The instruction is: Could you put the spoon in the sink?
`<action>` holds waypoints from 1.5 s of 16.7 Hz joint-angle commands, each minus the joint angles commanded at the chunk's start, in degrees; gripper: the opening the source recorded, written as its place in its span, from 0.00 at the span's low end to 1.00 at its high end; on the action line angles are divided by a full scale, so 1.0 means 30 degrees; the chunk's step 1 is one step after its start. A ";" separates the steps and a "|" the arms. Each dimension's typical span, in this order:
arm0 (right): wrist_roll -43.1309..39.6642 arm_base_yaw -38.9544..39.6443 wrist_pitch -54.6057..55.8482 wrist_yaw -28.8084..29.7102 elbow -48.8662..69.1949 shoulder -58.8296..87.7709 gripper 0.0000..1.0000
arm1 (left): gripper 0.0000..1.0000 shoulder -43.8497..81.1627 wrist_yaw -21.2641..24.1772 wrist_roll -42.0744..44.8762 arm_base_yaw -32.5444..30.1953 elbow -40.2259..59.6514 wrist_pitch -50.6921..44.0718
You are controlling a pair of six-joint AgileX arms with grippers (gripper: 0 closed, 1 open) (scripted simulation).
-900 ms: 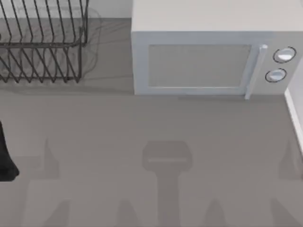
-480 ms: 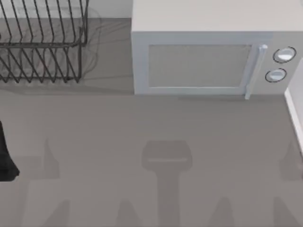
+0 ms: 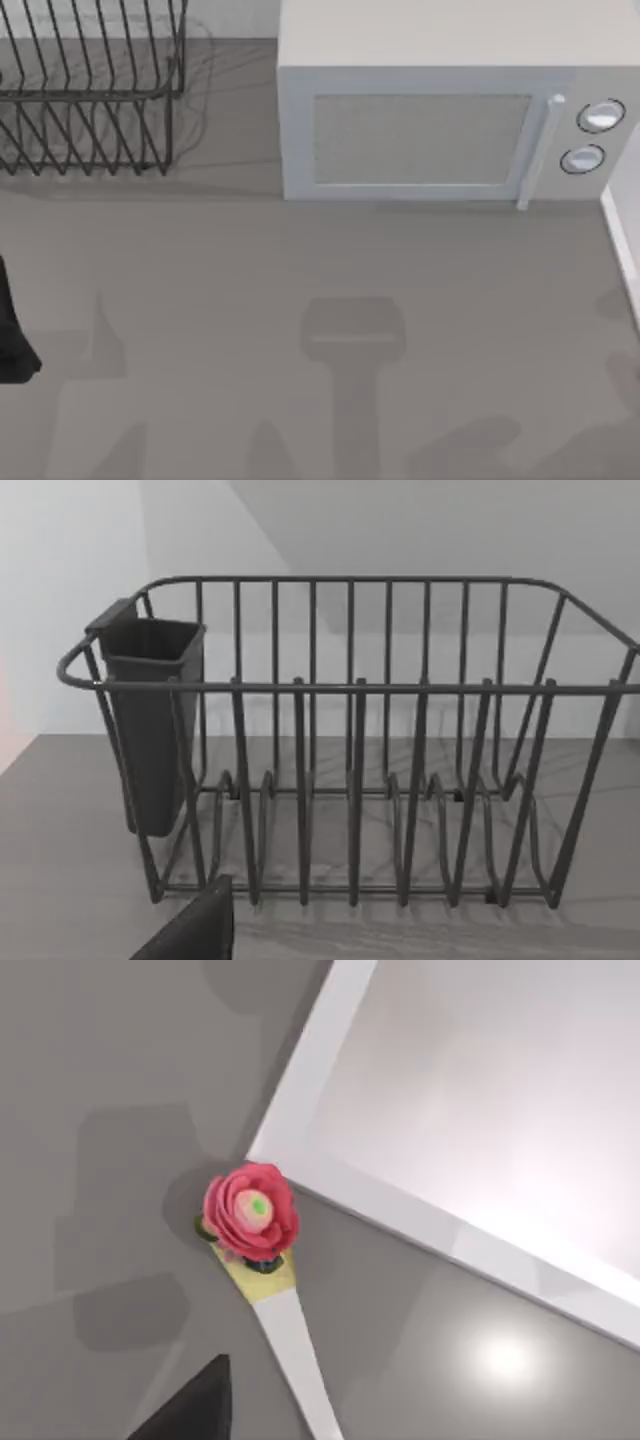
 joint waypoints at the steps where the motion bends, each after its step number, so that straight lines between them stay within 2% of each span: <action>1: -0.0965 -0.0130 -0.1191 -0.0007 0.0944 0.1656 1.00 | 1.00 0.0000 0.0000 0.0000 0.0000 0.0000 0.0000; 8: -0.6007 -0.0781 -0.7107 -0.0048 0.6159 0.9522 1.00 | 1.00 0.0000 0.0000 0.0000 0.0000 0.0000 0.0000; 14: -0.6677 -0.0865 -0.7827 -0.0050 0.6902 1.0469 1.00 | 1.00 0.0000 0.0000 0.0000 0.0000 0.0000 0.0000; 19: -0.6585 -0.0788 -0.6427 -0.0051 0.6023 1.1089 1.00 | 1.00 0.0000 0.0000 0.0000 0.0000 0.0000 0.0000; 25: -0.6509 -0.0761 -0.0378 -0.0053 0.3010 1.3835 1.00 | 1.00 0.0000 0.0000 0.0000 0.0000 0.0000 0.0000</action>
